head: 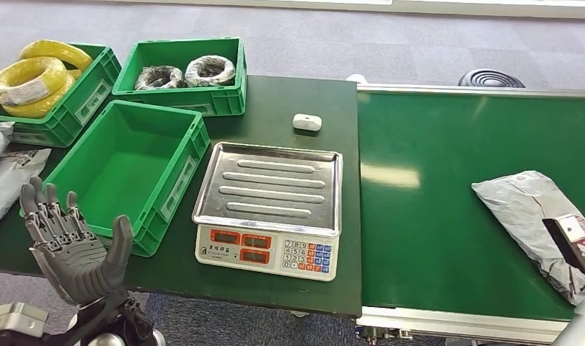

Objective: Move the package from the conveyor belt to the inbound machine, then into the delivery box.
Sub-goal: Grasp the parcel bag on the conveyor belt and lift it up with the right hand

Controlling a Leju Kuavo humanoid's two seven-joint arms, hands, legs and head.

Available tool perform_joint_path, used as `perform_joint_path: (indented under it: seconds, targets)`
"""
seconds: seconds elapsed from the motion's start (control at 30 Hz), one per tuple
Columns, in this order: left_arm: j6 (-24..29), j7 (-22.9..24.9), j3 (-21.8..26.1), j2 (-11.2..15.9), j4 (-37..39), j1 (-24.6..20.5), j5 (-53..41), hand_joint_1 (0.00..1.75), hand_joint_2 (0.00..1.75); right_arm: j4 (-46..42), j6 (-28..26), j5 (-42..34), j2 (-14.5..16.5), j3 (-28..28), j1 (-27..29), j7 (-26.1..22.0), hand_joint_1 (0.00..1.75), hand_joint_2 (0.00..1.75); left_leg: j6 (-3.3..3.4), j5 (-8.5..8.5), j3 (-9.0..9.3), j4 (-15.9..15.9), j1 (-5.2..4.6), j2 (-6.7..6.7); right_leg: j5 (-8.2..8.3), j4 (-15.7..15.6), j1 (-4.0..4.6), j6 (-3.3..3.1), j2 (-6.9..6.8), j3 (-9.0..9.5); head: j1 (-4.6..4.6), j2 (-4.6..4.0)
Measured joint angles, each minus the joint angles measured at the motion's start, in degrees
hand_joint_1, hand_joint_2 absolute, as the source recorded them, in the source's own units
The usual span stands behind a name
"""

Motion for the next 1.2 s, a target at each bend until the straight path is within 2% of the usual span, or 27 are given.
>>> perform_joint_path:
  seconds: [0.17, 0.37, 0.43, 0.5, 0.6, 0.7, 0.77, 0.83, 0.9, 1.0, 1.2]
  targets:
    - [0.8, 0.0, -0.5, 0.1, 0.2, -0.7, 0.3, 0.00, 1.75, -7.0, 0.0, 2.9, 4.0, -5.6, -1.0, -0.4, 0.00, 1.75, 0.01, -0.01, 0.05, 0.0, -0.02, 0.13, 0.01, 0.0, -0.02, 0.00, 0.12, 0.00, 0.00, 0.00]
    - [1.0, 0.0, -0.8, 0.1, 0.3, -0.9, 0.4, 0.00, 1.75, -10.6, 0.0, 3.7, 6.0, -8.0, -1.3, -0.2, 0.00, 1.75, 0.01, -0.01, 0.06, 0.0, -0.02, 0.12, 0.01, 0.0, -0.02, 0.01, 0.11, 0.00, -0.01, 0.00]
    - [1.0, 0.0, -0.8, 0.1, 0.3, -0.9, 0.4, 0.00, 1.75, -11.1, 0.0, 4.8, 6.4, -8.2, -1.3, 1.1, 0.00, 1.75, 0.01, -0.01, 0.05, 0.0, -0.02, 0.12, 0.01, 0.0, -0.01, 0.01, 0.12, 0.01, 0.00, 0.00]
    - [1.4, 0.0, -0.8, 0.1, 0.3, -0.9, 0.3, 0.00, 1.75, -9.7, 0.6, 6.5, 6.4, -7.6, -1.4, 5.6, 0.00, 1.75, 0.01, -0.01, -0.02, 0.0, 0.01, 0.14, 0.01, 0.0, 0.02, 0.00, 0.12, 0.05, -0.02, 0.00]
    - [2.3, 0.0, -0.8, 0.2, 0.2, -0.8, -0.1, 0.00, 1.75, 1.6, 7.2, 7.6, 3.9, -3.4, -2.9, 17.6, 0.00, 1.75, 0.03, -0.02, 0.09, 0.0, 0.02, 0.36, 0.07, 0.0, 0.04, 0.03, 0.32, 0.08, 0.02, 0.00]
    - [2.0, 0.0, -0.8, 0.3, -0.1, -0.7, -0.3, 0.00, 1.75, 11.8, 13.9, 7.6, 1.6, 0.7, -3.7, 22.9, 0.00, 1.75, 0.13, 0.03, 0.09, 0.0, -0.09, 0.34, 0.12, 0.0, -0.07, 0.09, 0.33, 0.02, -0.03, 0.00]
    - [0.9, 0.0, -0.7, 0.4, -0.2, -0.8, -0.3, 0.00, 1.75, 19.0, 23.0, 6.7, -0.6, 2.7, -5.0, 25.4, 0.00, 1.75, 0.15, 0.05, 0.10, 0.1, -0.08, 0.26, 0.13, 0.0, -0.06, 0.12, 0.27, 0.05, -0.01, 0.00]
    - [-0.3, 0.0, -0.6, 0.4, -0.1, -0.9, -0.3, 0.00, 1.75, 26.6, 33.3, 4.5, -3.4, 4.3, -5.5, 25.8, 0.00, 1.75, 0.15, 0.05, 0.07, 0.1, -0.08, 0.16, 0.12, 0.0, -0.06, 0.13, 0.18, 0.06, 0.01, 0.00]
    - [-0.8, 0.0, -0.4, 0.4, -0.1, -0.9, -0.3, 0.00, 1.75, 32.8, 37.9, 1.9, -5.4, 5.4, -5.3, 23.9, 0.00, 1.75, 0.15, 0.05, -0.02, 0.1, -0.10, 0.09, 0.12, 0.0, -0.08, 0.13, 0.13, 0.01, -0.01, 0.00]
    - [-0.9, 0.0, 0.0, 0.4, 0.0, -1.0, -0.4, 0.00, 1.75, 38.6, 39.4, -0.2, -7.4, 6.5, -5.2, 21.5, 0.00, 1.75, 0.16, 0.05, -0.06, 0.1, -0.10, 0.09, 0.12, 0.0, -0.08, 0.14, 0.14, -0.05, -0.01, 0.00]
    - [-1.0, 0.0, 0.3, 0.4, 0.1, -1.1, -0.4, 0.00, 1.75, 44.4, 39.6, -0.6, -9.5, 7.7, -5.3, 20.7, 0.00, 1.75, 0.17, 0.04, -0.06, 0.1, -0.10, 0.10, 0.12, -0.1, -0.08, 0.14, 0.15, -0.04, 0.00, 0.00]
